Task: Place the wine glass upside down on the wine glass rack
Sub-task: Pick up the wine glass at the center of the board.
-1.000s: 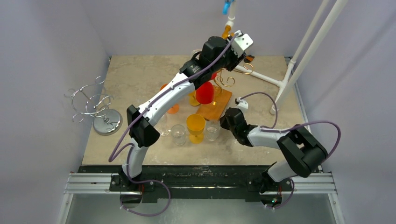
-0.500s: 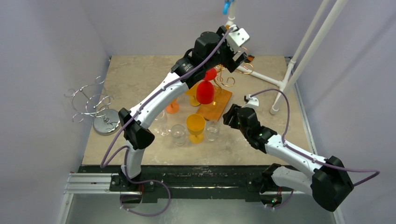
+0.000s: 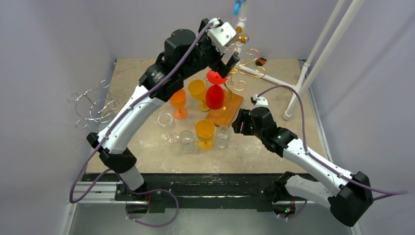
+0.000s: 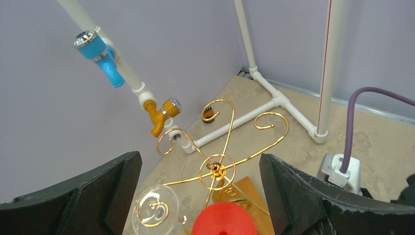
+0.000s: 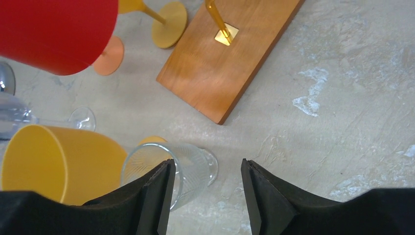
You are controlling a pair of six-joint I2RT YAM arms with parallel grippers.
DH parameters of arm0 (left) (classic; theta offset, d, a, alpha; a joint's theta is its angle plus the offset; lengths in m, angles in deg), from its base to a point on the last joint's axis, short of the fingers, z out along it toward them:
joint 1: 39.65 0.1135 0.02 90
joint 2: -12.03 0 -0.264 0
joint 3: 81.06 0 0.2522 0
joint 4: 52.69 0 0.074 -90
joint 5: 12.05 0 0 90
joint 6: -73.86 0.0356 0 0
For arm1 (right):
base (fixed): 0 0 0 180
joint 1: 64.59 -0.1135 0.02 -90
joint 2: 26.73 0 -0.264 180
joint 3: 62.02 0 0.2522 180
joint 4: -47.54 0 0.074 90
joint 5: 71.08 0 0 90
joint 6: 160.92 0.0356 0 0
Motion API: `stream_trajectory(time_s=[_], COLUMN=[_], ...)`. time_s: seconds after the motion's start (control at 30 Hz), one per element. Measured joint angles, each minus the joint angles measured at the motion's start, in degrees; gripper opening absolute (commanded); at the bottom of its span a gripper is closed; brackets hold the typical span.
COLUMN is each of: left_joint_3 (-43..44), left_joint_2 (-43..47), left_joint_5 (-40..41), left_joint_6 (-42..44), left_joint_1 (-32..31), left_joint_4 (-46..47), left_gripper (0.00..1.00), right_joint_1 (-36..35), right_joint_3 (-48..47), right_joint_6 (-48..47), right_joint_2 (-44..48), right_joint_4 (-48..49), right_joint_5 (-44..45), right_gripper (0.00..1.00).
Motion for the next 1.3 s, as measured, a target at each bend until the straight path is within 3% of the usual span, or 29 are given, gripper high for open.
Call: stream_trajectory(time_s=[0.27,0.7,0.87,1.07,1.3], left_joint_3=[-7.6,-11.3,-13.7,-20.8,-24.8], left_joint_2=[8.3,11.8,14.1,19.0,20.7], left_joint_5=[1.8,3.1,3.0,2.1,-1.2], left_joint_6=[-0.2,0.0,-0.1,-0.4,-2.0], left_joint_1=[0.0,0.0,0.0,0.0,0.0], left_joint_4=[-2.9,-5.9,-6.0,-5.9,-6.2], left_gripper=[1.0,0.97,0.95,1.0,1.0], right_joint_1=[-2.4,-4.3,-4.3,-4.3,-4.3], right_joint_3=[-1.8,-3.5,-3.6,-3.3,-5.6], right_joint_6=[-0.7,-1.4,-2.5,-2.6,-4.1], right_joint_2=[-3.2,-10.5,-13.3,-10.0,2.3], right_joint_4=[-1.5,-2.6,-2.7,-6.4,-14.1], right_joint_5=[-3.3,-2.6,-1.6,1.0,3.1], right_gripper=[0.58,0.33,0.0,0.0,0.0])
